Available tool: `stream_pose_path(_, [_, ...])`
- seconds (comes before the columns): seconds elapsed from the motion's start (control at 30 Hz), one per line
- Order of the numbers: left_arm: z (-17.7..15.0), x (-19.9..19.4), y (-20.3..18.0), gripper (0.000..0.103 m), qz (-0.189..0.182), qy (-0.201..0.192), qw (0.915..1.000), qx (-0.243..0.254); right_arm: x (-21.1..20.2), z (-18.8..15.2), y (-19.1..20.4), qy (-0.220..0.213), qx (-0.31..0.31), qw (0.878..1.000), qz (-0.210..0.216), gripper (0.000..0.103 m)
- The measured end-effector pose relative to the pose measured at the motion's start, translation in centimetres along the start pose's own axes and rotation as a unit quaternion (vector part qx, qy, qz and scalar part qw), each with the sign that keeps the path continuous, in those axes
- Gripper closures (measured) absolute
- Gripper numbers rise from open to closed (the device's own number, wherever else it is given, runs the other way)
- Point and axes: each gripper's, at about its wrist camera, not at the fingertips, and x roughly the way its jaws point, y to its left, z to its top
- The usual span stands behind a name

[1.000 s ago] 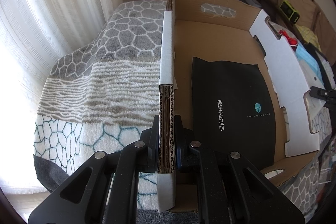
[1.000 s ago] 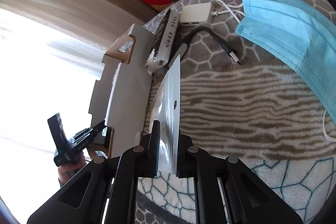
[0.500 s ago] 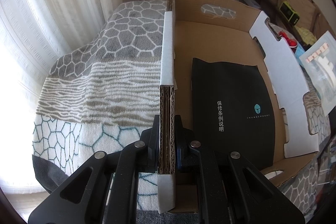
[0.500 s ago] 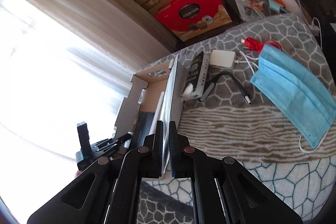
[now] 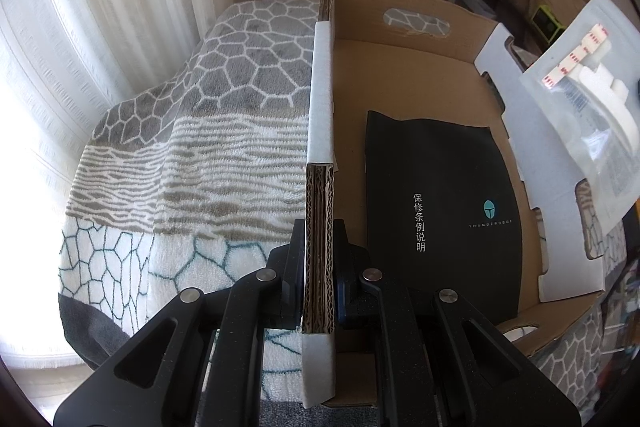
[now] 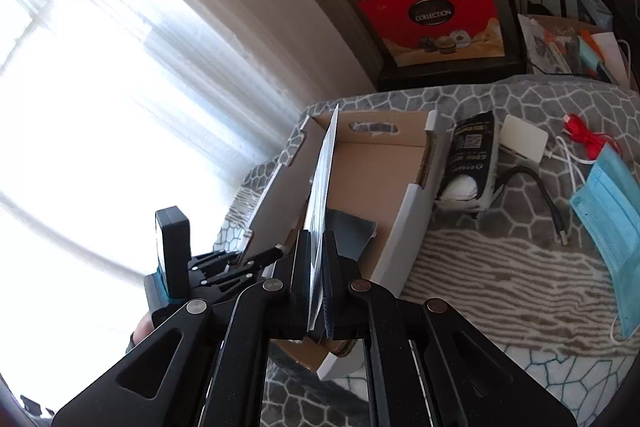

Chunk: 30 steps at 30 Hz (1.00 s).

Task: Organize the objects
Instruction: 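Lower the plastic bag into the box onto the booklet and release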

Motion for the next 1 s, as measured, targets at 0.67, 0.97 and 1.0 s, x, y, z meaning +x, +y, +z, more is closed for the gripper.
stream_pose_path(0.67, [-0.2, -0.2, -0.3, 0.093, 0.001, 0.001, 1.0, 0.001, 2.6, -0.4, -0.5, 0.023, -0.015, 0.999, -0.045, 0.071])
stream_pose_path(0.97, [-0.3, -0.4, -0.4, 0.093, 0.001, 0.001, 1.0, 0.001, -2.3, -0.8, -3.7, -0.009, -0.001, 0.996, -0.089, 0.07])
stream_pose_path(1.0, [-0.3, -0.4, -0.5, 0.093, 0.001, 0.001, 1.0, 0.0, -2.6, -1.1, -4.1, -0.009, 0.002, 0.996, -0.089, 0.07])
